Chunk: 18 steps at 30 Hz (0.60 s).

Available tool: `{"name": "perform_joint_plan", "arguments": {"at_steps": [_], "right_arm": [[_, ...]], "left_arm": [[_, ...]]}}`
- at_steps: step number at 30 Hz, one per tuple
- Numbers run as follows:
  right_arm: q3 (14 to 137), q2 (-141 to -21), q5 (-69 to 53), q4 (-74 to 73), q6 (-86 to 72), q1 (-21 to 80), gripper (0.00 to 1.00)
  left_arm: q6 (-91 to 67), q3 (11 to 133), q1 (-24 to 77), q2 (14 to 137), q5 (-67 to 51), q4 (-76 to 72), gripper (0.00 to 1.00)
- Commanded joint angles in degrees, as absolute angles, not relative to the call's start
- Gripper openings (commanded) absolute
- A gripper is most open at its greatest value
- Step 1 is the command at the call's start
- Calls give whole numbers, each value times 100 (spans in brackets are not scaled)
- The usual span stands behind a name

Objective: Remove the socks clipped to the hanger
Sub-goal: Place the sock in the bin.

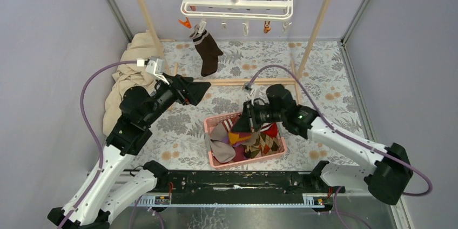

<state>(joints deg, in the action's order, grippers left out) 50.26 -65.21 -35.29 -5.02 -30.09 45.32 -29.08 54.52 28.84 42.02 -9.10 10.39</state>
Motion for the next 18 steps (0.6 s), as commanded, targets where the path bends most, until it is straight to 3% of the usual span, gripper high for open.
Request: {"name": "perform_joint_plan", "arguments": {"at_steps": [1, 8, 13, 18], "right_arm": [[4494, -6959, -2645, 245, -2882, 4873, 0], [4093, -8256, -1586, 743, -2733, 5186, 2], [4260, -9199, -835, 661, -2589, 5592, 25], [4331, -9182, -463, 455, -2570, 5828, 38]], "left_arm": [[-3097, 5216, 2900, 3955, -827, 1157, 99], [-3137, 4962, 2900, 3780, -771, 1285, 99], [-3126, 4881, 2900, 3767, -754, 1319, 99], [-3052, 4849, 2900, 3762, -640, 1442, 99]]}}
